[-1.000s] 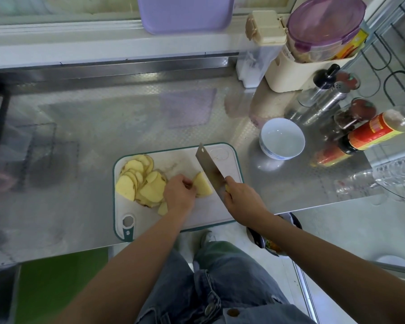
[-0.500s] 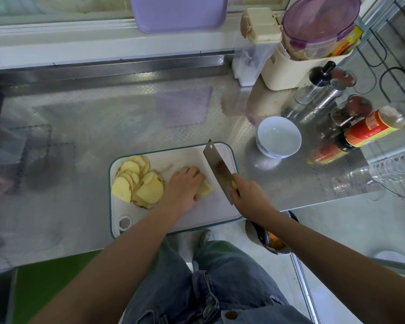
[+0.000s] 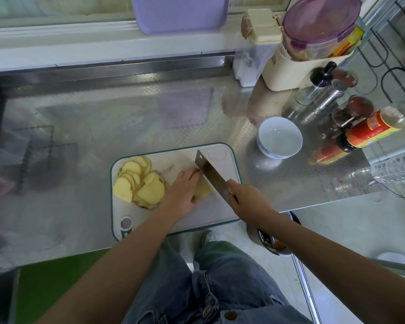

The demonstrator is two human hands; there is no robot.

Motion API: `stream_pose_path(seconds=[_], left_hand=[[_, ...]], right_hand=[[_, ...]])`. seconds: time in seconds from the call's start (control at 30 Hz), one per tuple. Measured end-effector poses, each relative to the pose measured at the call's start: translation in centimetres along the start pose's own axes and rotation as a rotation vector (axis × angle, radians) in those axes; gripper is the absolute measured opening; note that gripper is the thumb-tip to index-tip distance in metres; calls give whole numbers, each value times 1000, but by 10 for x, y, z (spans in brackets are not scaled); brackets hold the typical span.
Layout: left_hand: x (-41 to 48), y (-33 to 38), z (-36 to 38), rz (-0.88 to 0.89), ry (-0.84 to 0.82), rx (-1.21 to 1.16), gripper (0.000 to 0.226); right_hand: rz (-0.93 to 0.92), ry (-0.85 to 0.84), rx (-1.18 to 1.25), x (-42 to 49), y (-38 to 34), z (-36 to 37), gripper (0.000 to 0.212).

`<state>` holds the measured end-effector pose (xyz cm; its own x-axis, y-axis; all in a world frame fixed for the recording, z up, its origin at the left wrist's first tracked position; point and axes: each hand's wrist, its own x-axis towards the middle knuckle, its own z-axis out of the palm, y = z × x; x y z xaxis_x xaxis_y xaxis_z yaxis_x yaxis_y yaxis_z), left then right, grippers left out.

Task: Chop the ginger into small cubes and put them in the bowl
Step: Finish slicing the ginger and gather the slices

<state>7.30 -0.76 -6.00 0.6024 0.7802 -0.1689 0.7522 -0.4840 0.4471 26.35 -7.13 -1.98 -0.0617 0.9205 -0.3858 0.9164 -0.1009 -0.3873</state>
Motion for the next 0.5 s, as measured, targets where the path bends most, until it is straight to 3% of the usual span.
stream_pose_path(seconds=[0.07, 0.13, 0.2, 0.3, 0.5], left_hand=[[-7, 5, 5, -184, 142, -88, 67], [-13, 13, 8, -451, 255, -248, 46], [-13, 19, 11, -611, 269, -378, 22], [-9, 22, 13, -643, 292, -426, 10], [-1, 19, 13, -703, 275, -457, 20]], right_hand=[[-17, -7, -29, -1, 0, 5, 12], [-13, 2, -32, -2, 0, 10, 13], [-12, 10, -26, -4, -1, 16, 12], [-32, -1, -12, -8, -2, 22, 7], [-31, 58, 48, -4, -3, 10, 7]])
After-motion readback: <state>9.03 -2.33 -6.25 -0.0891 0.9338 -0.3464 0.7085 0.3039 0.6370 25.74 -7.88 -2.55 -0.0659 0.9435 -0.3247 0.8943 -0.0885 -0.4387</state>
